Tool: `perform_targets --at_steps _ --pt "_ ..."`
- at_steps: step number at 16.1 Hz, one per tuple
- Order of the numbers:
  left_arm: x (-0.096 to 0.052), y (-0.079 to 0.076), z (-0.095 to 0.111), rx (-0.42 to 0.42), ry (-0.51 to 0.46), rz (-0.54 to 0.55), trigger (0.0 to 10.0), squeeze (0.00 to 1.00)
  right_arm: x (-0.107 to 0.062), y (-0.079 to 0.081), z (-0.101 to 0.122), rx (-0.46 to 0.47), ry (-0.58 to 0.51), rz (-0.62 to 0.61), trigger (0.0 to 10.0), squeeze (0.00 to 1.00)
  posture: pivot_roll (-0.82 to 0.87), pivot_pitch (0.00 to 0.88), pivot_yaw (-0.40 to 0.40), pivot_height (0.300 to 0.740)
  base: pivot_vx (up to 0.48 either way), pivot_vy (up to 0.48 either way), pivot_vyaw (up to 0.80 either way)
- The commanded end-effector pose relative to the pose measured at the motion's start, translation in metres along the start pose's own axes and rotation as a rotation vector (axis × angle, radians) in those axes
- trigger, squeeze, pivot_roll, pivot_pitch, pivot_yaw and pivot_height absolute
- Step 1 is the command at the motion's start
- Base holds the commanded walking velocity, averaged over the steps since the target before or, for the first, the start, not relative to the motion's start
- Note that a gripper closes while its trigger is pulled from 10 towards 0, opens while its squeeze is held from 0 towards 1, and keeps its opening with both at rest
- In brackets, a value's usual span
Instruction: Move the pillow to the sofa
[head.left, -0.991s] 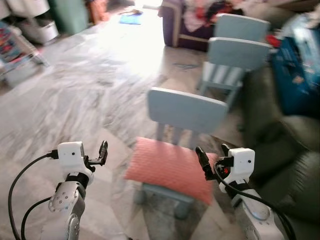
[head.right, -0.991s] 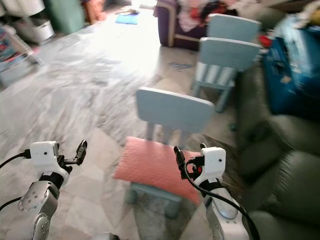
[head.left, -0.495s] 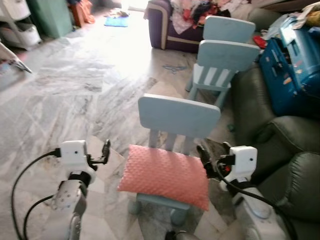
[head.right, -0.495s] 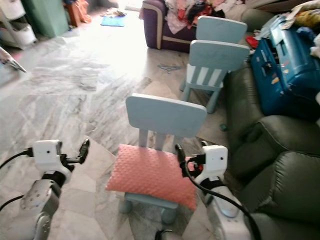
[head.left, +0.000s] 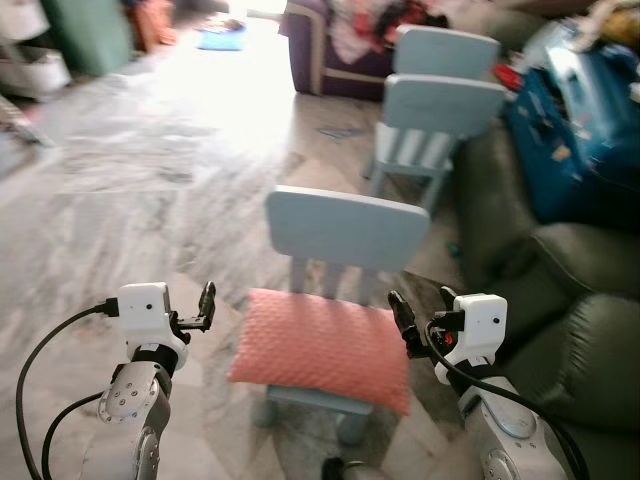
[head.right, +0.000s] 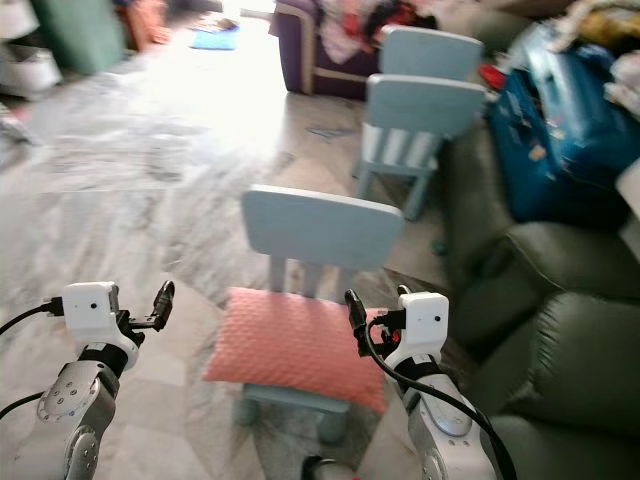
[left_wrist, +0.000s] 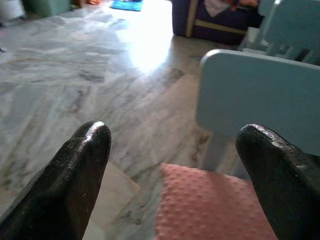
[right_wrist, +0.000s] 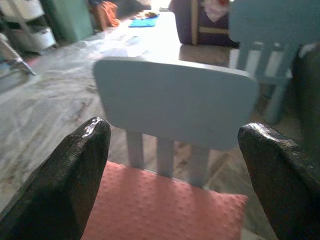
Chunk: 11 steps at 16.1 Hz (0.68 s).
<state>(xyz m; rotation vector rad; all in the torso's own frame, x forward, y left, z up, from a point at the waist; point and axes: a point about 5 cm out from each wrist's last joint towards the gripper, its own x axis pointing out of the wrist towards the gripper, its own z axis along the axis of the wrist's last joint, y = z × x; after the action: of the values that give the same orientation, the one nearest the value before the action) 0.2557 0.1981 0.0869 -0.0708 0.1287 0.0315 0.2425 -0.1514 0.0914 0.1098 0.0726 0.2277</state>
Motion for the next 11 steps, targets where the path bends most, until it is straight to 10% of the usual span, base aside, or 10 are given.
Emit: perform_targets --at_steps 1,11 --pt "-0.0012 0.0017 -0.004 0.006 0.019 0.014 10.0 0.0 -0.0016 -0.0021 0.0036 -0.001 -0.006 -0.006 10.0 0.0 -0.06 0.138 -0.045 0.74 0.0 0.0 -0.56" --pt "-0.0008 0.0013 -0.0071 0.007 0.031 0.004 10.0 0.0 -0.0006 -0.0025 0.0022 -0.005 0.003 -0.004 10.0 0.0 -0.06 0.131 -0.046 0.74 0.0 0.0 -0.32"
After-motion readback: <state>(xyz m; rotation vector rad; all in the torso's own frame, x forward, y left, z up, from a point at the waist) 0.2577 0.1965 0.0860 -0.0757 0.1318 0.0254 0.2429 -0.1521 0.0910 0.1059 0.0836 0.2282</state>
